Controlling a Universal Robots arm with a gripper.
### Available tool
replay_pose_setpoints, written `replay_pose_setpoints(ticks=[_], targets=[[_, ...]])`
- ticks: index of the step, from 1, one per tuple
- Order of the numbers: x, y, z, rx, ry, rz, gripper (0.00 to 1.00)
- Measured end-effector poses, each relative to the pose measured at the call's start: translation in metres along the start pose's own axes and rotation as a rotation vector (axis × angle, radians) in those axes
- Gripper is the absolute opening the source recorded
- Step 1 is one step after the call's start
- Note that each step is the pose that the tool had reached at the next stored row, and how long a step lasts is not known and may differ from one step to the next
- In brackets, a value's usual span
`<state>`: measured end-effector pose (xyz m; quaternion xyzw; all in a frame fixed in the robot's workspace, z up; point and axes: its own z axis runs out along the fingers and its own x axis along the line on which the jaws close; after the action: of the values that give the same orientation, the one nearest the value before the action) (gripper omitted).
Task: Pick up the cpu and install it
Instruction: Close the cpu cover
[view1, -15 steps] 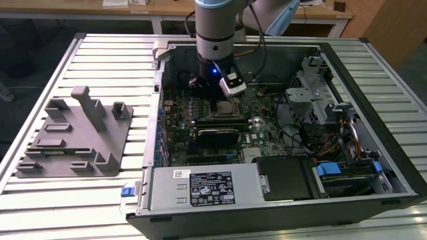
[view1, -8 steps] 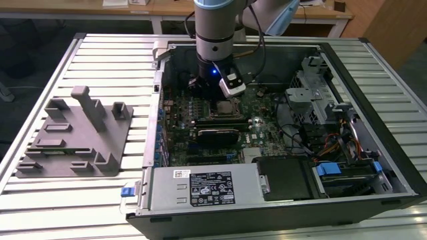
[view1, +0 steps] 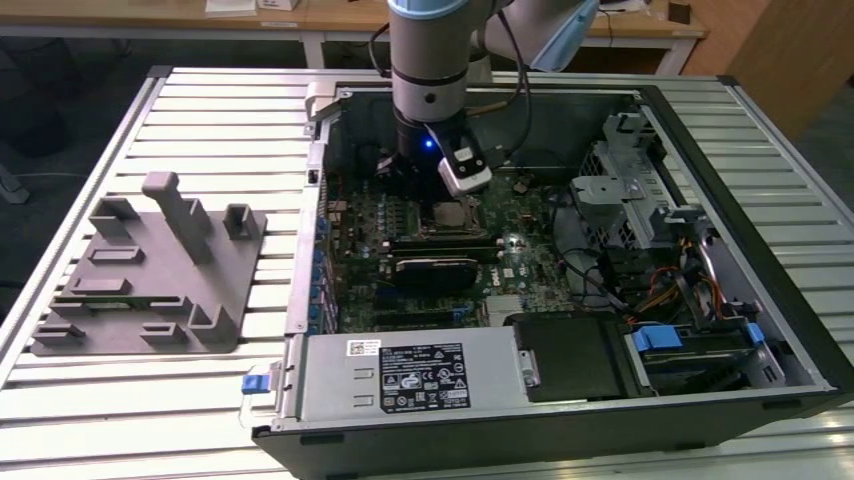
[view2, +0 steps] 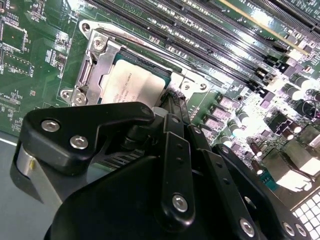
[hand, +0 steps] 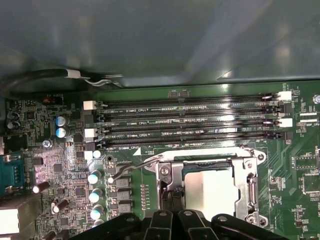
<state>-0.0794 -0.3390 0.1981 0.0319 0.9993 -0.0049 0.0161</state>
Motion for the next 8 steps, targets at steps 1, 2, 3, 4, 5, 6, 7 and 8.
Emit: replay_pose_setpoints(ticks=[1,2,3,4,5,6,7,8], targets=[[0.0000,-0.0003,0.0000,0.0000,0.0000,0.000,0.11],[-0.0001,-0.0007,0.0000,0.0001,0.0000,0.000,0.11],[0.0000,-0.0009,0.0000,0.0001,0.0000,0.000,0.11],[-0.0001,-0.0010,0.0000,0.0001,0.0000,0.000,0.11],[-0.0001,-0.0010,0.0000,0.0001,0.0000,0.000,0.11],[-0.0001,-0.0010,0.0000,0.0001,0.0000,0.000,0.11],[-0.0001,-0.0011,0.0000,0.0001,0.0000,0.000,0.11],[-0.0001,-0.0011,0.0000,0.0001,0.0000,0.000,0.11]])
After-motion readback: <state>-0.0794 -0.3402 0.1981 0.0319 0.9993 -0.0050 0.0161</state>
